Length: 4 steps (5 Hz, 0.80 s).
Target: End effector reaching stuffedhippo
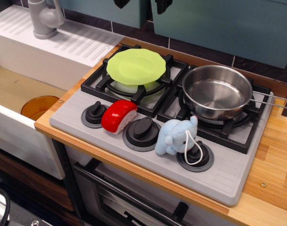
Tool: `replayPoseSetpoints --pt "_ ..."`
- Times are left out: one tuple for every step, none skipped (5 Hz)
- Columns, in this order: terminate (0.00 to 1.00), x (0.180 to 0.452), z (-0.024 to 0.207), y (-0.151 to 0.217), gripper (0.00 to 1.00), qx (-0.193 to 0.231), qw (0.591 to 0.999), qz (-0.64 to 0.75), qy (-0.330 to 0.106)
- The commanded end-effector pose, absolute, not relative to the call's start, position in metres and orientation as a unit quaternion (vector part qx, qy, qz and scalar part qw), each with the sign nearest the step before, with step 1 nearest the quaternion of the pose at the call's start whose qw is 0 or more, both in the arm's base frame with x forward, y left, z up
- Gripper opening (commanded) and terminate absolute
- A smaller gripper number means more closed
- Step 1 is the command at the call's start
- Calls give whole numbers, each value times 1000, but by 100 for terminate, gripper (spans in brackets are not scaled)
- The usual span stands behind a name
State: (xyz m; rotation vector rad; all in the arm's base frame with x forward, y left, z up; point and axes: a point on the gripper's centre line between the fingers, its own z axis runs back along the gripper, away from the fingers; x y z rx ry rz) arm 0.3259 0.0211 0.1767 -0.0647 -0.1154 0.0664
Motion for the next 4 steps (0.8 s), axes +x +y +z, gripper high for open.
replayPoseSetpoints --pt "0 326 177 21 100 -32 997 33 -58" --pt "0 310 180 0 100 -34 997 48 -52" --pt "0 295 186 -18 100 -37 997 58 -44" --pt "0 280 180 -34 100 -33 996 66 -48"
